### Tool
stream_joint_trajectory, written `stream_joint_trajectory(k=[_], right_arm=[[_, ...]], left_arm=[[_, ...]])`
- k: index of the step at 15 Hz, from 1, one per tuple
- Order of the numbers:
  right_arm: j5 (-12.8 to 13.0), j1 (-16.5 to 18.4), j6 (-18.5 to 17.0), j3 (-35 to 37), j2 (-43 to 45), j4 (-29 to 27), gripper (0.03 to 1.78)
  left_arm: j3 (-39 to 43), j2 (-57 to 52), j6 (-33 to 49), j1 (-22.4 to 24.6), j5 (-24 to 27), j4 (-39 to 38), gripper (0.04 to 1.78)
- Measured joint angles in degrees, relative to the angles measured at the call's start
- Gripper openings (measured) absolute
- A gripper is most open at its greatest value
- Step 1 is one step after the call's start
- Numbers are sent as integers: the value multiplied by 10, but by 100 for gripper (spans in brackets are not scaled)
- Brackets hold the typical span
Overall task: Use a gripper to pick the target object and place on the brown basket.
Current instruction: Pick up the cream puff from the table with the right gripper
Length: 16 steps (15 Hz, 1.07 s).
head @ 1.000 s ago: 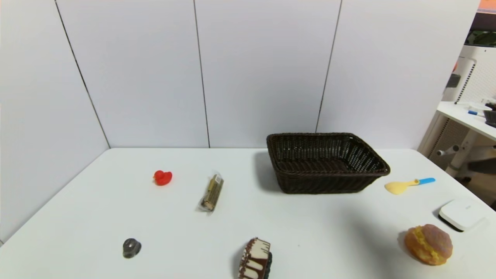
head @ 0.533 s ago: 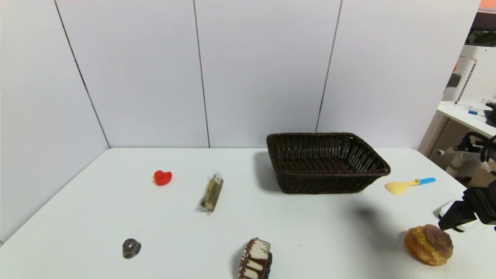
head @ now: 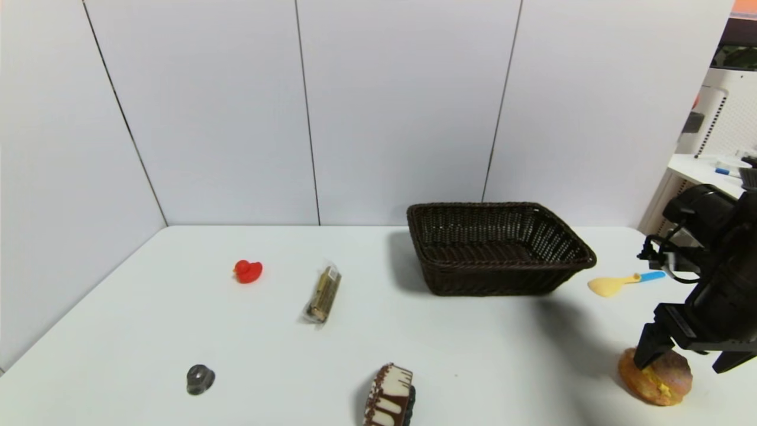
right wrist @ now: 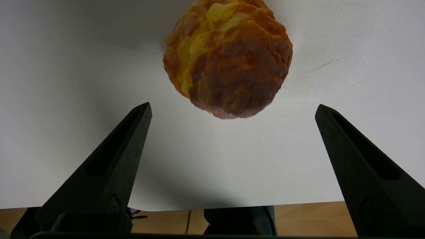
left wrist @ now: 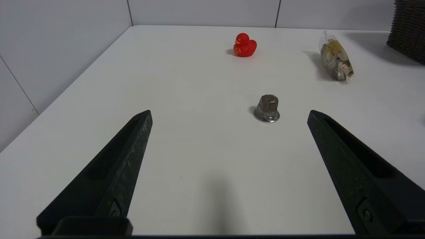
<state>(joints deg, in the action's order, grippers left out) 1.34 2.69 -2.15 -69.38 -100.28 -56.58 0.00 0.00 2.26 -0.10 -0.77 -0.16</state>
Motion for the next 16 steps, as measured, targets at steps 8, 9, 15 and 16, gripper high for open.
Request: stream_joint_trajectory(k=[8,9,15,16], right_arm=[[3,-1,7,31,-57,82,170],[2,-1,11,40,-62,91,170],[2,-7,17,66,-59,97,170],[2,-8,17,67,-58,97,170]], left_arm=[[0,0,0,0,0,0,169],[0,0,0,0,0,0,169],[0,0,0,0,0,0,169],[0,0,0,0,0,0,169]])
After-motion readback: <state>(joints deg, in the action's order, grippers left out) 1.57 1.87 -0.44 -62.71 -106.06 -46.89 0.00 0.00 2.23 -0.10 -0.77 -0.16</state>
